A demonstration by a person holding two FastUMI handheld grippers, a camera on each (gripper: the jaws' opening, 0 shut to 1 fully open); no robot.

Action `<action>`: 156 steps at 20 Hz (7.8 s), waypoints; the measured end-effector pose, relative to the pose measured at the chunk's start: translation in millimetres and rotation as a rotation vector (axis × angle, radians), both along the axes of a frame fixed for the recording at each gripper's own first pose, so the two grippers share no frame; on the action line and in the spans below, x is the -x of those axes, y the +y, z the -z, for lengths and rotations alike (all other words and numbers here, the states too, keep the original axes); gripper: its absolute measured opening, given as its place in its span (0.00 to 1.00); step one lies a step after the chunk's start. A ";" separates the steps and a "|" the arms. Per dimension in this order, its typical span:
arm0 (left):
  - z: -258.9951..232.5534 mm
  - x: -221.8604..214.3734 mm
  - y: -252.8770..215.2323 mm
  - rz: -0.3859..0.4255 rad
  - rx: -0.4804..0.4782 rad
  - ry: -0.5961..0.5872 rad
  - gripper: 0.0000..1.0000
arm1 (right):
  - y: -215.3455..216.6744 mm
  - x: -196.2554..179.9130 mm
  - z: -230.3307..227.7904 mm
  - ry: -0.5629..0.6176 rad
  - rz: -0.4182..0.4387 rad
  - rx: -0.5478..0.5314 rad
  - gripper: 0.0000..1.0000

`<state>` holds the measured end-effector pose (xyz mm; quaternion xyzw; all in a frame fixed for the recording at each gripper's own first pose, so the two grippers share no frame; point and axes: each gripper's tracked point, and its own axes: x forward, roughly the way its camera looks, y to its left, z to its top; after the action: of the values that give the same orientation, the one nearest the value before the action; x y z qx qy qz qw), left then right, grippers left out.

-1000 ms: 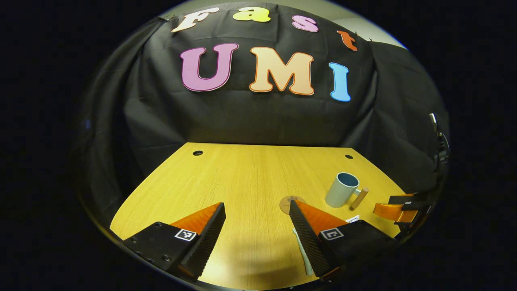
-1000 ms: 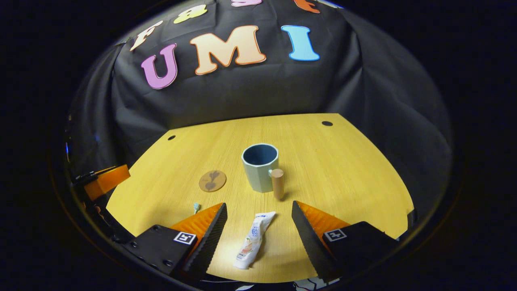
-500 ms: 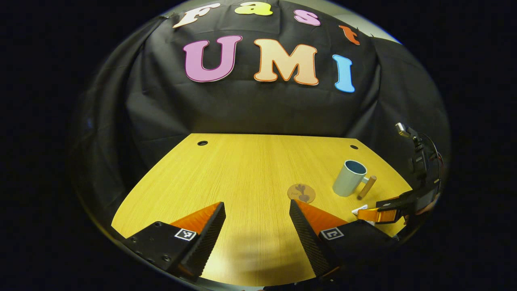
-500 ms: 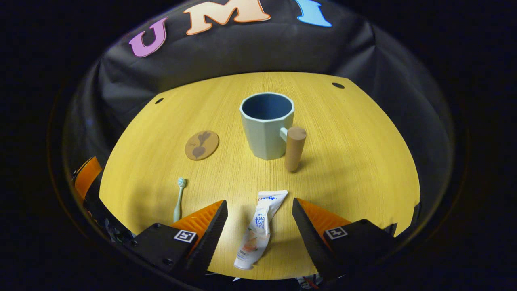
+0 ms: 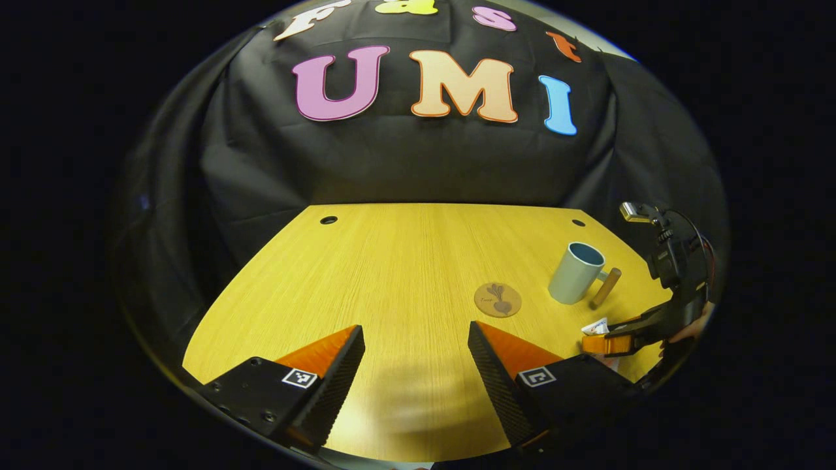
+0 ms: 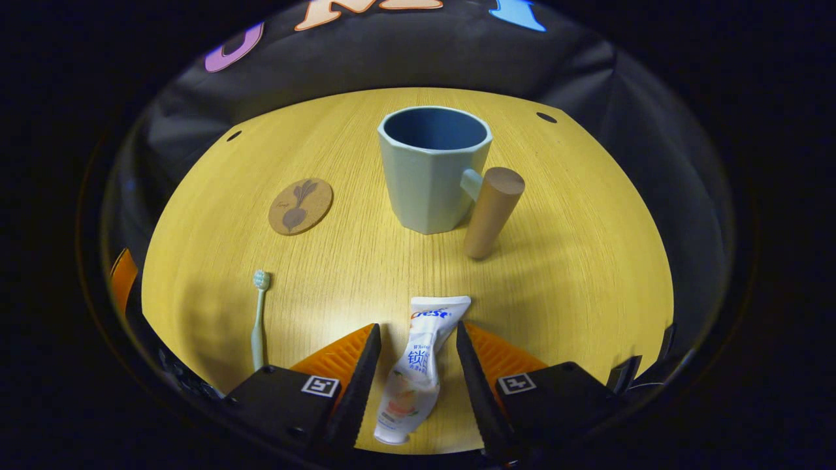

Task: Put the toothbrush and toothpaste on the desktop into the cup, then pick up the cup and place it on the coaster on the desktop.

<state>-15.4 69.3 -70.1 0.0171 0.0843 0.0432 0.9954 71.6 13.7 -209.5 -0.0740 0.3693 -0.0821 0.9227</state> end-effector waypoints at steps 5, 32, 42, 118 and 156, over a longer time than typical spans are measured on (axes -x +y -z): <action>6.0 -3.7 -0.4 0.014 0.001 0.015 0.95 | -4.0 2.2 7.9 0.028 0.019 -0.023 0.48; 67.2 -7.3 -71.8 0.152 -0.016 0.300 0.91 | -9.1 -2.2 -38.1 -0.166 -0.153 -0.081 0.12; 100.9 -10.7 -105.7 0.201 0.077 0.527 0.73 | -42.9 38.5 -71.1 -0.228 -0.110 -0.115 0.12; -9.6 -61.6 -109.6 0.182 0.256 -0.043 0.00 | 35.3 -103.2 -186.5 -0.970 -0.380 -0.068 0.78; -113.6 -148.9 -306.7 0.624 -0.062 -0.485 0.00 | -158.1 34.5 -195.5 -0.970 -0.028 0.036 0.99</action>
<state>133.5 -237.4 43.5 0.0612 -0.1636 -0.2563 0.9507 37.1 -144.4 -13.9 -0.0483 -0.1060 -0.1012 0.9880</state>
